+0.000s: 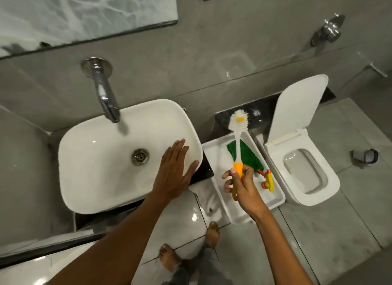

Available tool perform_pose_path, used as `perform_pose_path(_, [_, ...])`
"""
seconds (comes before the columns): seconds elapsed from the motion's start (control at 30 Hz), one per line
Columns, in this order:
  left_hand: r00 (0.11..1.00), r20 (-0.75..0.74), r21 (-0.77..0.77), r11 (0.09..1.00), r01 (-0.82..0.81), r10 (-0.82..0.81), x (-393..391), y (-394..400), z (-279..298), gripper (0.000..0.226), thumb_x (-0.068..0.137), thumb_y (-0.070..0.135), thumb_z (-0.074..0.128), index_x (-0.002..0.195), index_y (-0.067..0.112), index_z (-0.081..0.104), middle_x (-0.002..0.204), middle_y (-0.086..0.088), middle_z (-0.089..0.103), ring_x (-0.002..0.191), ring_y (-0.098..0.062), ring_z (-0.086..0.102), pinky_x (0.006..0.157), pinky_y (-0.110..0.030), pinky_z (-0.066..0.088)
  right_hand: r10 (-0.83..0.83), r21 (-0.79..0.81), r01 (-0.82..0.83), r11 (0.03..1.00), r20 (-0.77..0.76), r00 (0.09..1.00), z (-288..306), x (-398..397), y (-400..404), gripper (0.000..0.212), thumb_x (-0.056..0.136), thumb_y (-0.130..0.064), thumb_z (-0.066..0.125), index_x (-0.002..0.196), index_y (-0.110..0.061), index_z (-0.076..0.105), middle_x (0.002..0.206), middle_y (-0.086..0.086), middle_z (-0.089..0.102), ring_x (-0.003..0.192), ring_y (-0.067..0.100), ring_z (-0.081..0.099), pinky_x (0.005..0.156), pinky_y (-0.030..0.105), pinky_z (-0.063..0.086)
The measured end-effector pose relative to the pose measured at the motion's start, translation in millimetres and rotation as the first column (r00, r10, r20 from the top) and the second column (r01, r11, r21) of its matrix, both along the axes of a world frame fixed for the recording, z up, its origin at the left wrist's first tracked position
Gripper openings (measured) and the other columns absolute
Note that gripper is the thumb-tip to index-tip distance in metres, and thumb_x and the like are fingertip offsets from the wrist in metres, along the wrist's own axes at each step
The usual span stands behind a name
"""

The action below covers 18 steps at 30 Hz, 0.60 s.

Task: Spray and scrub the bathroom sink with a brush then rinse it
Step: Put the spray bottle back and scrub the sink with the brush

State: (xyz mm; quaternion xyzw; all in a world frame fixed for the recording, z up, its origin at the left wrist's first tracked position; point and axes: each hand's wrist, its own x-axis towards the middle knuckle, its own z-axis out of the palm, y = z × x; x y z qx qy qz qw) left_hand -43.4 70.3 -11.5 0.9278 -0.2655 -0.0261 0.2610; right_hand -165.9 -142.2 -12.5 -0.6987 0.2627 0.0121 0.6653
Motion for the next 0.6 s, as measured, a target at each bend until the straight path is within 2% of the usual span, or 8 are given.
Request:
perform_pose_path(0.07, [0.999,0.016,0.002,0.999,-0.04,0.04,1,23,3,0.057,0.108,0.043,0.056,0.152,0.006,0.05,0.171,-0.01,0.039,0.163,-0.028,0.031,0.132,-0.049,0.026,-0.026,0.017,0.026,1.0,0.013,1.0,14,2,8,0.014,0.115,-0.03,0.044,0.119,-0.017,0.041,0.083,-0.011,0.069,0.059,0.005,0.057,0.055,0.02,0.053])
perform_pose_path(0.17, [0.988,0.055,0.007,0.99,-0.143,0.143,4,66,4,0.058,0.107,0.042,0.058,0.147,0.0,0.055,0.167,-0.016,0.044,0.16,-0.034,0.037,0.13,-0.052,0.029,-0.063,0.069,0.064,0.996,-0.014,0.998,33,8,29,0.017,0.113,-0.04,0.048,0.114,-0.024,0.048,0.072,-0.014,0.06,0.053,0.001,0.047,0.047,0.017,0.043])
perform_pose_path(0.27, [0.963,0.06,-0.024,0.964,-0.264,0.264,10,108,2,0.06,0.106,0.046,0.057,0.143,-0.001,0.057,0.164,-0.021,0.047,0.157,-0.039,0.041,0.125,-0.056,0.036,-0.03,-0.015,0.03,0.999,-0.046,0.998,41,16,62,0.023,0.108,-0.052,0.052,0.104,-0.029,0.054,0.071,-0.011,0.057,0.05,0.0,0.046,0.046,0.018,0.041])
perform_pose_path(0.33, [0.938,0.05,-0.026,0.94,-0.341,0.342,14,133,-1,0.067,0.105,0.05,0.051,0.146,-0.002,0.055,0.164,-0.022,0.046,0.156,-0.041,0.041,0.126,-0.056,0.036,-0.006,-0.072,0.002,0.997,-0.052,0.999,41,21,87,0.027,0.107,-0.053,0.053,0.102,-0.027,0.055,0.073,-0.006,0.058,0.05,0.001,0.049,0.046,0.021,0.043])
perform_pose_path(0.4, [0.914,0.041,-0.005,0.914,-0.405,0.405,18,158,-4,0.068,0.105,0.051,0.049,0.149,-0.001,0.052,0.167,-0.021,0.043,0.158,-0.04,0.038,0.128,-0.054,0.032,0.051,-0.121,-0.062,0.991,-0.091,0.995,41,29,114,0.03,0.107,-0.054,0.052,0.101,-0.025,0.054,0.077,-0.001,0.062,0.054,0.006,0.055,0.051,0.027,0.048])
perform_pose_path(0.47, [0.89,0.045,0.009,0.89,-0.455,0.454,20,180,-9,0.069,0.105,0.052,0.048,0.15,0.0,0.051,0.167,-0.02,0.042,0.159,-0.039,0.036,0.129,-0.054,0.031,0.127,-0.187,-0.154,0.97,-0.149,0.981,42,37,136,0.035,0.106,-0.057,0.049,0.104,-0.023,0.056,0.084,0.004,0.066,0.068,0.016,0.062,0.064,0.038,0.054])
perform_pose_path(0.53, [0.864,0.043,0.009,0.865,-0.502,0.501,21,200,-14,0.07,0.105,0.053,0.046,0.15,-0.001,0.051,0.167,-0.021,0.043,0.158,-0.04,0.036,0.129,-0.055,0.03,0.186,-0.311,-0.247,0.918,-0.214,0.959,44,47,156,0.04,0.109,-0.055,0.043,0.105,-0.017,0.056,0.09,0.009,0.068,0.08,0.027,0.067,0.077,0.048,0.058])
perform_pose_path(0.6, [0.846,0.041,0.012,0.846,-0.533,0.532,22,216,-19,0.071,0.104,0.053,0.044,0.148,-0.003,0.052,0.165,-0.024,0.044,0.157,-0.043,0.037,0.128,-0.057,0.031,0.187,-0.438,-0.299,0.848,-0.282,0.941,44,58,172,0.042,0.112,-0.048,0.037,0.107,-0.01,0.054,0.096,0.014,0.069,0.091,0.038,0.068,0.084,0.049,0.058])
